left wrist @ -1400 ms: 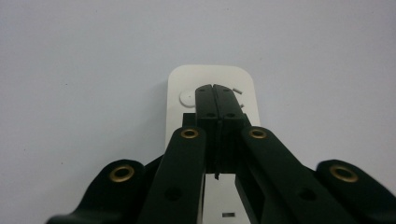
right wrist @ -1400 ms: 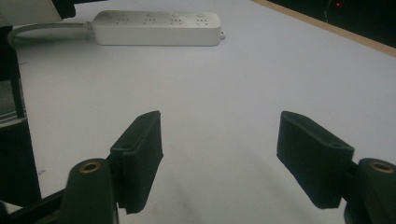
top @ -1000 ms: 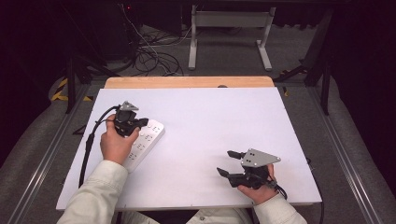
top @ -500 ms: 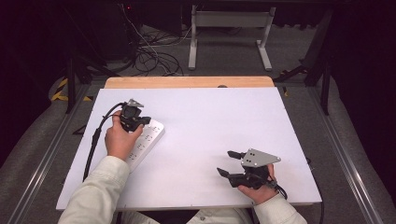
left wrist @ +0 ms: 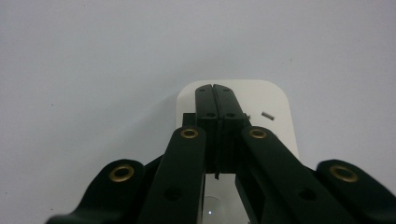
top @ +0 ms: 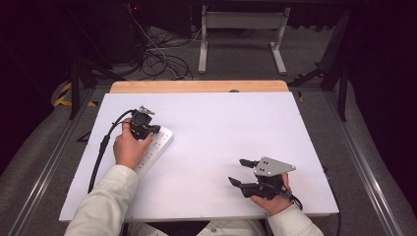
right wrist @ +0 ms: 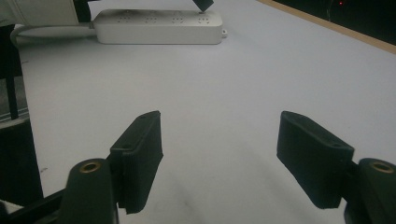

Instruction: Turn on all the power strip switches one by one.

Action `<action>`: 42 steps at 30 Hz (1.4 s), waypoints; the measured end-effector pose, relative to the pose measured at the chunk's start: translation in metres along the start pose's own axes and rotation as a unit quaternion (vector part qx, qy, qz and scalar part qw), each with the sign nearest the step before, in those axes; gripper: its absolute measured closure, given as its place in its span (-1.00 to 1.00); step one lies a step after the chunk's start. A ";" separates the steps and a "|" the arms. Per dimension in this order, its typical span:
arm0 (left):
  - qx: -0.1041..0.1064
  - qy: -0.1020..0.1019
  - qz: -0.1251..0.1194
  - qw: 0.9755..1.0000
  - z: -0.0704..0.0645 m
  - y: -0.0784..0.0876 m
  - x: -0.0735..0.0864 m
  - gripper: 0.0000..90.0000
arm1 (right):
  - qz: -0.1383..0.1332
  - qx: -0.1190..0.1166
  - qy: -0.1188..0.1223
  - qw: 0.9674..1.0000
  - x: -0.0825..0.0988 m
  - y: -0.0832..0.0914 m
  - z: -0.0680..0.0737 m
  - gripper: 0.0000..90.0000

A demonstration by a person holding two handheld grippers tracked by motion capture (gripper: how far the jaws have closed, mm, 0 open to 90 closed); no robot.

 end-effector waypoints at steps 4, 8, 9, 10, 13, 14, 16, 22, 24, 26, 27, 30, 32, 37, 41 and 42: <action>-0.002 -0.002 0.005 1.000 0.001 -0.001 0.001 1.00 | 0.000 0.000 -0.001 1.000 0.000 0.000 0.000 -0.30; -0.005 -0.003 0.003 1.000 0.001 -0.001 0.001 1.00 | 0.000 0.000 0.000 1.000 0.000 0.000 0.000 -0.30; -0.005 -0.004 0.003 1.000 0.001 -0.001 0.002 1.00 | 0.000 0.000 -0.001 1.000 0.000 0.000 0.000 -0.30; -0.010 -0.008 0.001 1.000 0.001 -0.001 0.001 1.00 | 0.000 0.000 -0.001 1.000 0.000 0.000 0.001 -0.30; -0.011 -0.006 0.001 1.000 0.001 -0.001 0.001 1.00 | 0.001 -0.001 0.000 1.000 0.000 0.000 0.001 -0.30; -0.012 -0.006 0.001 1.000 0.001 -0.001 0.001 1.00 | 0.001 -0.001 0.000 1.000 0.000 0.000 0.001 -0.30; -0.011 -0.005 0.001 1.000 0.001 -0.001 0.001 1.00 | 0.001 -0.001 0.000 1.000 0.000 0.000 0.001 -0.30; -0.014 -0.001 0.001 1.000 0.001 -0.002 0.002 1.00 | 0.001 -0.001 0.000 1.000 0.000 -0.001 0.001 -0.29; -0.012 0.005 -0.002 1.000 0.000 -0.003 0.003 1.00 | 0.001 -0.001 0.000 1.000 0.000 0.000 0.001 -0.29; -0.011 0.004 -0.003 1.000 0.000 -0.003 0.003 1.00 | 0.001 -0.002 -0.001 1.000 0.000 -0.001 0.001 -0.30; -0.009 0.004 -0.001 1.000 0.001 -0.003 0.003 1.00 | 0.001 -0.002 0.000 1.000 0.000 -0.001 0.002 -0.30; -0.012 0.003 -0.001 1.000 0.000 -0.003 0.003 1.00 | 0.001 -0.002 0.000 1.000 0.000 -0.001 0.002 -0.29; -0.015 -0.001 -0.002 1.000 0.000 -0.003 0.004 1.00 | 0.001 -0.003 0.000 1.000 0.000 -0.001 0.002 -0.30; -0.018 0.001 -0.003 1.000 0.000 -0.004 0.003 1.00 | 0.001 -0.003 0.000 1.000 -0.001 -0.001 0.002 -0.29; -0.016 0.006 -0.006 1.000 0.000 -0.004 0.004 1.00 | 0.001 -0.004 0.001 1.000 -0.001 -0.001 0.003 -0.29; -0.015 0.009 -0.007 1.000 0.000 -0.004 0.004 1.00 | 0.001 -0.003 0.002 1.000 -0.001 -0.001 0.003 -0.29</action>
Point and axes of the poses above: each handheld gripper's, and its own axes: y roughly backward along the jaws, x roughly out of its underside, z roughly to its left, the point moved 9 cm from there along -y, roughly forward along the jaws, and after that the axes turned 14 degrees about y, right-handed, at the moved point
